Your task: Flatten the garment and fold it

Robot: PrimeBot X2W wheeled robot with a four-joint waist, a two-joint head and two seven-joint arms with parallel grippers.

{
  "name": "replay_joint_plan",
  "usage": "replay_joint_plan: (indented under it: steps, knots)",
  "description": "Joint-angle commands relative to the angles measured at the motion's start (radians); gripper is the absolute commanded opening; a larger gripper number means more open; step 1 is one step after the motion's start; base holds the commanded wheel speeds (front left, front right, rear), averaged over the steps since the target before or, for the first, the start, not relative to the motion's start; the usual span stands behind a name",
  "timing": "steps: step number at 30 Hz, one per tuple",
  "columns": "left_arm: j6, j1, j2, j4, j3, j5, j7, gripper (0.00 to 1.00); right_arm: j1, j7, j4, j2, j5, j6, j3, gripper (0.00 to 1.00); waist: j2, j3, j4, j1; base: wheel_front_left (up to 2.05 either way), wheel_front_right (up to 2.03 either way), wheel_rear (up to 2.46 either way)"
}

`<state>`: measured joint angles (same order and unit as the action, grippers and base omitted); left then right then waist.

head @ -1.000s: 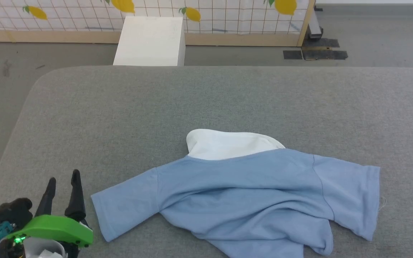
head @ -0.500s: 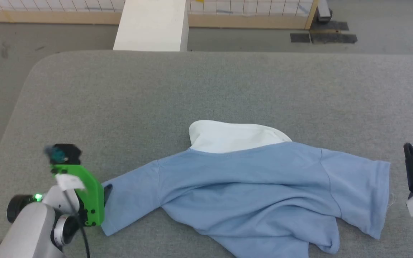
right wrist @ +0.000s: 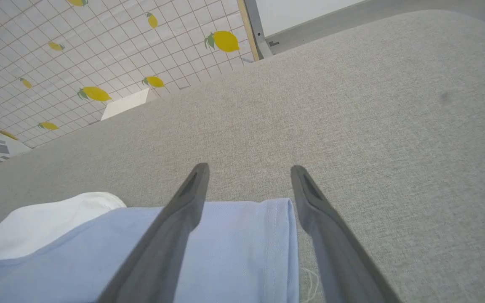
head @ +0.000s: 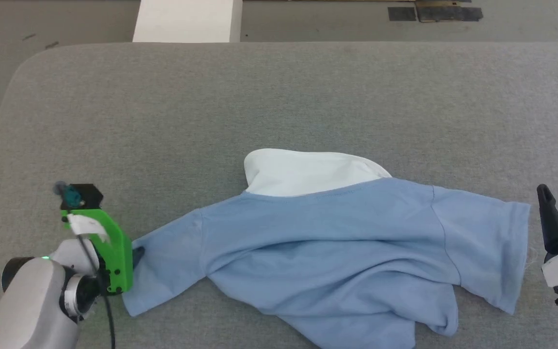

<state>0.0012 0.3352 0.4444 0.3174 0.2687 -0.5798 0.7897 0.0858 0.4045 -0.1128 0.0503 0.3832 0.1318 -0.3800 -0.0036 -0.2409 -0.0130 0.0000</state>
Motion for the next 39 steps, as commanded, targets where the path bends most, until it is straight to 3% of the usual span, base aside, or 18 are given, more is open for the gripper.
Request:
replay_joint_plan:
  steps: [1, 9, 16, 20, 26, 39]
  knots:
    - [-0.005, -0.048, -0.05, 0.023, 0.004, -0.028, -0.028, 0.0, 0.006, 0.002, 0.003, 0.0, -0.009, -0.001, 0.001, 1.0, 0.0036, 0.003, 0.003, 0.0, 0.0, 0.0, 0.0]
    - [0.021, -0.123, -0.08, -0.07, -0.107, -0.096, -0.201, 0.0, -0.01, 0.06, 0.018, 0.0, -0.063, -0.001, -0.003, 1.0, 0.0036, 0.037, -0.009, 0.0, 0.0, 0.0, 0.0]
    - [0.055, -0.204, -0.072, -0.262, -0.207, -0.121, -0.321, 0.0, 0.053, 0.287, -0.006, 0.021, -0.223, -0.001, 0.021, 1.0, 0.0036, 0.025, -0.004, 0.0, 0.0, 0.0, 0.0]
    - [0.076, -0.252, -0.069, -0.369, -0.239, -0.135, -0.331, 0.0, 0.122, 0.433, 0.012, 0.091, -0.276, -0.001, 0.066, 1.0, 0.0036, -0.01, -0.006, 0.0, 0.0, 0.0, 0.0]
    - [0.074, -0.27, -0.073, -0.465, -0.243, -0.163, -0.316, 0.0, 0.205, 0.599, 0.068, 0.164, -0.312, -0.001, 0.112, 1.0, 0.0036, -0.084, -0.032, 0.0, 0.0, 0.0, 0.0]
    - [0.05, -0.253, -0.071, -0.497, -0.239, -0.188, -0.321, 0.0, 0.199, 0.73, 0.138, 0.15, -0.33, -0.001, 0.208, 1.0, 0.0036, -0.18, -0.061, 0.0, 0.0, 0.0, 0.0]
